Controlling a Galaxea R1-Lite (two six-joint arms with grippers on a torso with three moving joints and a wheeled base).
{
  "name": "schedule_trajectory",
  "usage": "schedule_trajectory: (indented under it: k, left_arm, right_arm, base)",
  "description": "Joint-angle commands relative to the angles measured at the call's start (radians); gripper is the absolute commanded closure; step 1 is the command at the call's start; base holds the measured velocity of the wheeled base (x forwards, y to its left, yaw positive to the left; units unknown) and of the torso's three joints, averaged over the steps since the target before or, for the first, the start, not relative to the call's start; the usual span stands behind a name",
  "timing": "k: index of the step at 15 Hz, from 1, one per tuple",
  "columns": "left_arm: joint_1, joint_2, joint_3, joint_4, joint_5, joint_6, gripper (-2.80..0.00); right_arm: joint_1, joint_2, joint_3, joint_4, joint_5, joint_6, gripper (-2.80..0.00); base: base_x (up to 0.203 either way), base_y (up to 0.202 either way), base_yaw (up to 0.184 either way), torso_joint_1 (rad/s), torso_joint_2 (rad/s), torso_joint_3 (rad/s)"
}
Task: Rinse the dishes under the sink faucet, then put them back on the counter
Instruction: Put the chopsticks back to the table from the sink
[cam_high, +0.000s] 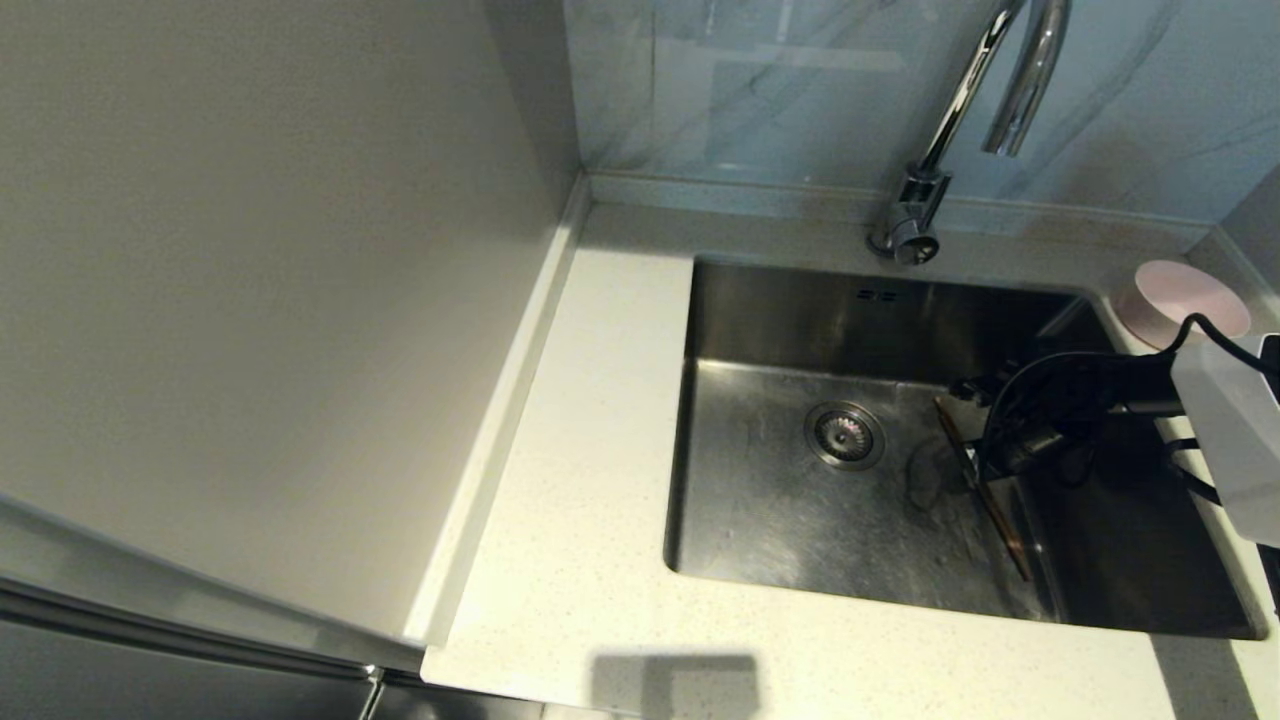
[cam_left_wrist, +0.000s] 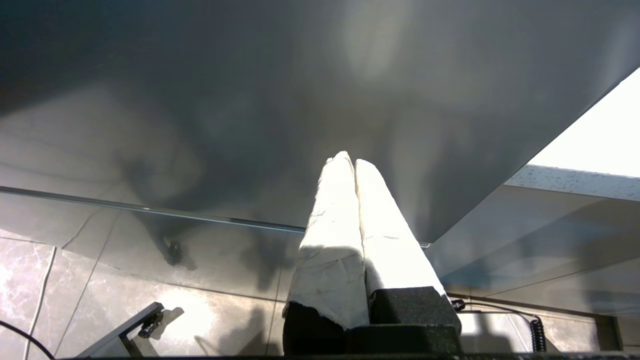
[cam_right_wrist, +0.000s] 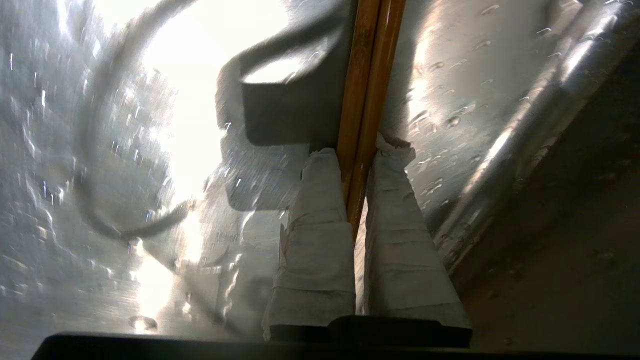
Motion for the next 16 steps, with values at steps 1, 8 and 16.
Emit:
schedule_trajectory:
  k: [1, 8, 16]
  left_arm:
    - [0.000, -0.003, 0.000, 0.000, 0.000, -0.001, 0.00]
    - [0.000, -0.003, 0.000, 0.000, 0.000, -0.001, 0.00]
    - [0.000, -0.003, 0.000, 0.000, 0.000, -0.001, 0.00]
  right_arm:
    - [-0.005, -0.039, 0.004, 0.001, 0.002, 0.012, 0.00]
    - [-0.043, -0.122, 0.081, 0.003, 0.011, 0.017, 0.00]
    - [-0.071, -0.200, 0.140, 0.002, 0.035, 0.015, 0.00]
  base:
    - [0.000, 0.000, 0.000, 0.000, 0.00, 0.000]
    - [0.000, 0.000, 0.000, 0.000, 0.00, 0.000]
    - [0.000, 0.000, 0.000, 0.000, 0.00, 0.000]
